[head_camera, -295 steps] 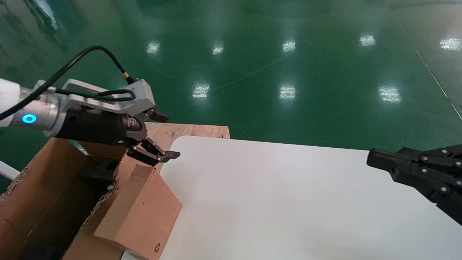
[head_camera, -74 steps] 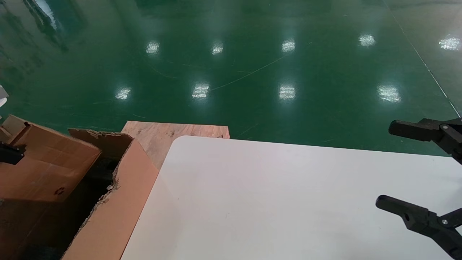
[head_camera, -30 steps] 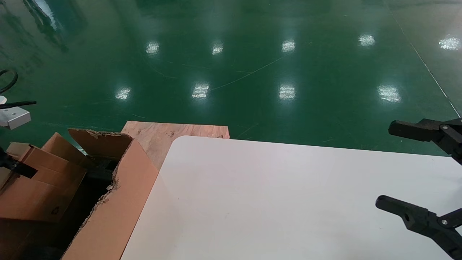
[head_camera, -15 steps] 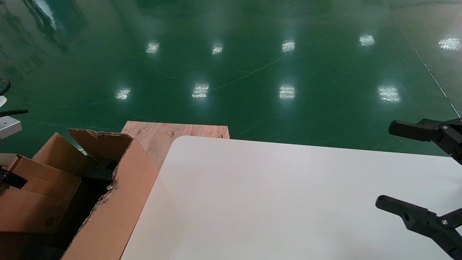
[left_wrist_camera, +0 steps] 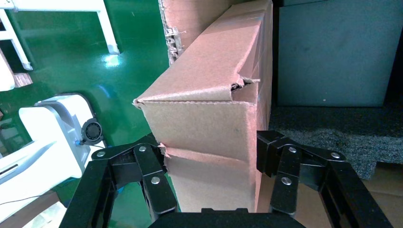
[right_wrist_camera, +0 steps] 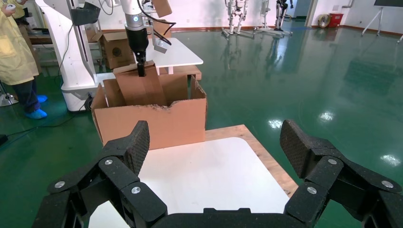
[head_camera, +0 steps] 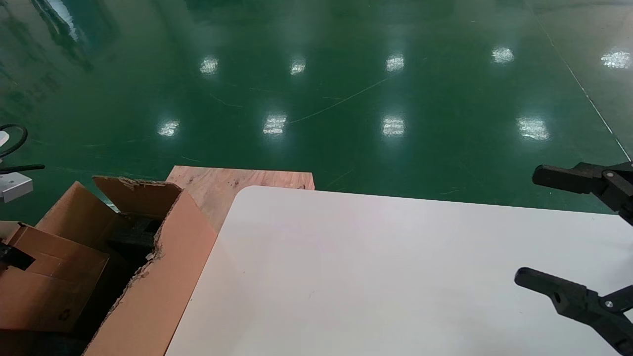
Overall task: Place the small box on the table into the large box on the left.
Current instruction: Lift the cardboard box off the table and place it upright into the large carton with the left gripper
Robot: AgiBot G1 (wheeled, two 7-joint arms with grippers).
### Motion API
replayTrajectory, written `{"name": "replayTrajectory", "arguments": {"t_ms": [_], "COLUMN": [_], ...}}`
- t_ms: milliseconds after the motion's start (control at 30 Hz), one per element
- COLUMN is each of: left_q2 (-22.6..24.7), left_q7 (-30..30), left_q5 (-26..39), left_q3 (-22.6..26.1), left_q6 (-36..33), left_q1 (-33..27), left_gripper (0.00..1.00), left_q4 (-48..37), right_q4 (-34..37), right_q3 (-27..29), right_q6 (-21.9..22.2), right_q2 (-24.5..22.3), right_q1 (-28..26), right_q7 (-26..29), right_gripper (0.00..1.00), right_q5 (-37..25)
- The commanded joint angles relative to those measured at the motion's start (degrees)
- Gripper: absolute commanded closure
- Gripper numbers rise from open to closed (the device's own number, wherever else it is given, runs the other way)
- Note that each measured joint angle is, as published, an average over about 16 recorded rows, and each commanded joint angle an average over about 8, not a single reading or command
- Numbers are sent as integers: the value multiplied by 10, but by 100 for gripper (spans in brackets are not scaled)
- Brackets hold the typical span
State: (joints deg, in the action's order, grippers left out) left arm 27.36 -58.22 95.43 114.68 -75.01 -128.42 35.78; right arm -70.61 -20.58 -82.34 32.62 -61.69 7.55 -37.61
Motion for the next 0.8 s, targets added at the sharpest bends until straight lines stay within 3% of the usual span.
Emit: {"name": "replayTrajectory", "arguments": {"t_ms": [33,433,500,700,733,800], "left_q2": [0,0,-1,-6,-6,-7], "left_q7": [-1,-17,-21,-28,-29,-30], "left_q5": [-1,7,7,0,0,-2], "left_q3": [0,5,4,1,1,0], "left_q6": [0,11,15,20,20,20], "left_q1": [2,11,13,14,15,15], "left_gripper": [100,100,85,10,2,0], "left_q4": [2,12,15,22,22,23], "right_q4": [0,0,0,0,0,0], "right_q3": [0,0,0,0,0,0], "right_q6": [0,0,0,0,0,0], "right_q2": [0,0,0,0,0,0], "right_q1": [0,0,0,0,0,0], "right_q7": [0,0,0,0,0,0], "right_gripper": [0,0,0,0,0,0], "right_q5": [0,0,0,0,0,0]}}
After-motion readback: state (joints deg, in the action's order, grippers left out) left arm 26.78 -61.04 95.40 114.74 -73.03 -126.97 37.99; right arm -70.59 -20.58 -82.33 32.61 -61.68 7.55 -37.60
